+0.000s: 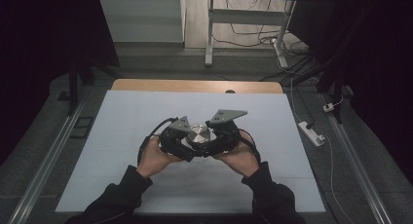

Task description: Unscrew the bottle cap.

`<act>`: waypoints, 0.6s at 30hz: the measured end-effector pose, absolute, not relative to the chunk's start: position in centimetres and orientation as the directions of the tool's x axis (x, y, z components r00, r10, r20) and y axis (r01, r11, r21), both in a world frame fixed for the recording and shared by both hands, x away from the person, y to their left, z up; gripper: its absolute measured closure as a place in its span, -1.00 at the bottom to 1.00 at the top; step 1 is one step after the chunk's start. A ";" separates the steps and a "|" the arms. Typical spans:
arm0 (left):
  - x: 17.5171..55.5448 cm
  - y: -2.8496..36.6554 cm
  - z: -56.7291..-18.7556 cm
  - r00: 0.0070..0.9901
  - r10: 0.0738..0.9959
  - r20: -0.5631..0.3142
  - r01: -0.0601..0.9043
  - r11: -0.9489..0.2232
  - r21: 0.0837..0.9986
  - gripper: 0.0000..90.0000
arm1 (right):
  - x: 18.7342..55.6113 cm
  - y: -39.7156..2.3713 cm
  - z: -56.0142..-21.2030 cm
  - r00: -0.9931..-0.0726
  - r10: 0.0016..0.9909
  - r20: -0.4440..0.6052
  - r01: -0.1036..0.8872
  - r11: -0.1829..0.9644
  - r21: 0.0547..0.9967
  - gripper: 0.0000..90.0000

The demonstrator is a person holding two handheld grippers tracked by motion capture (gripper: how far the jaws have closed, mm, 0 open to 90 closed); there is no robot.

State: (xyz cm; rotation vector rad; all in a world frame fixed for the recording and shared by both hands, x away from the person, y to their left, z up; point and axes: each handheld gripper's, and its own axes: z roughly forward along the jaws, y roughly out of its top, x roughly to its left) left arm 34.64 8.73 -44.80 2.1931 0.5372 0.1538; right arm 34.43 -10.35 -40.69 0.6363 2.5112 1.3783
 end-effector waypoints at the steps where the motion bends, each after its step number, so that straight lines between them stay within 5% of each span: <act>1: 34.6 8.7 -44.8 0.901 0.428 -0.074 0.324 -0.548 0.771 -0.65 | 34.4 -10.1 -41.0 -0.885 0.466 -0.003 0.251 0.481 0.840 -0.69; 18: 34.5 9.2 -44.4 0.967 0.237 -0.097 0.219 -0.568 0.793 -0.65 | 34.9 -11.6 -40.6 -0.962 0.266 0.066 0.191 0.478 0.857 -0.56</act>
